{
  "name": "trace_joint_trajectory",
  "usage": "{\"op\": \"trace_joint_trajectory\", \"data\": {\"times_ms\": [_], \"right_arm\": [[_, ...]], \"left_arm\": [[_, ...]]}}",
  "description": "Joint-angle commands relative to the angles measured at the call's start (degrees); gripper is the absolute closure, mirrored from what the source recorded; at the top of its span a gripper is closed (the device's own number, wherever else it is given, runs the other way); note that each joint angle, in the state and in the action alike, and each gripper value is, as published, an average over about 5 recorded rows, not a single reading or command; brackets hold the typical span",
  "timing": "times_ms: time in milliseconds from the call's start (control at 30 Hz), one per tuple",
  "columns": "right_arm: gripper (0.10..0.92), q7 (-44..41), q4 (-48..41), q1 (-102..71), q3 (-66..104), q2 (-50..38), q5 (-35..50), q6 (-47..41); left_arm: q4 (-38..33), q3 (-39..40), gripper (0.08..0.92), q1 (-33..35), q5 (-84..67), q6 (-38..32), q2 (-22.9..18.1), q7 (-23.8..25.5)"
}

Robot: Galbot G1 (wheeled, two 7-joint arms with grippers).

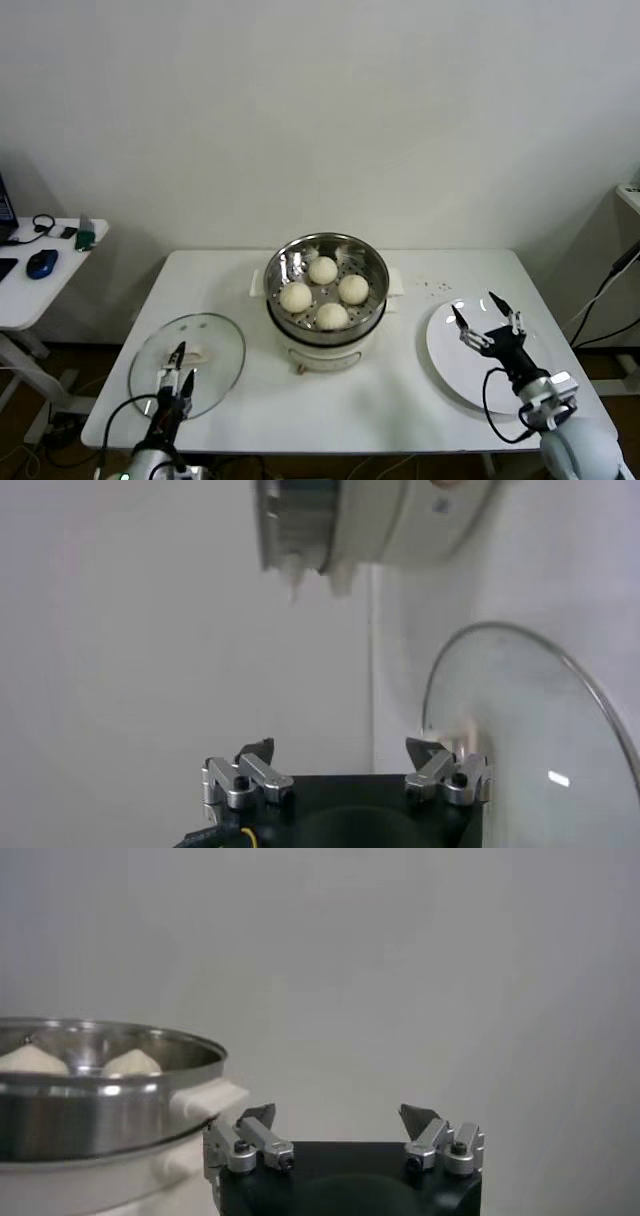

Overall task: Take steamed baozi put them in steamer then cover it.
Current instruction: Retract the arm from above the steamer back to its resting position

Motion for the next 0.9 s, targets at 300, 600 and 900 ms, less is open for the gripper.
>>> {"op": "trace_joint_trajectory", "data": {"times_ms": [300, 600, 900], "right_arm": [[0.203, -1.1, 0.6, -6.2, 4.7, 5.0, -5.1, 0.2], [0.203, -1.7, 0.7, -6.4, 5.5, 5.6, -6.1, 0.5], [0.203, -2.1, 0.4, -6.4, 5.4, 6.1, -7.5, 0.8]], "left_arm": [[24.7, 0.1, 0.177, -18.5, 6.6, -0.3, -0.1, -3.8], [29.9, 0.1, 0.177, -23.0, 6.0, -0.3, 0.1, -4.1], [31.6, 0.4, 0.177, -25.1, 2.7, -0.4, 0.5, -6.1]]}}
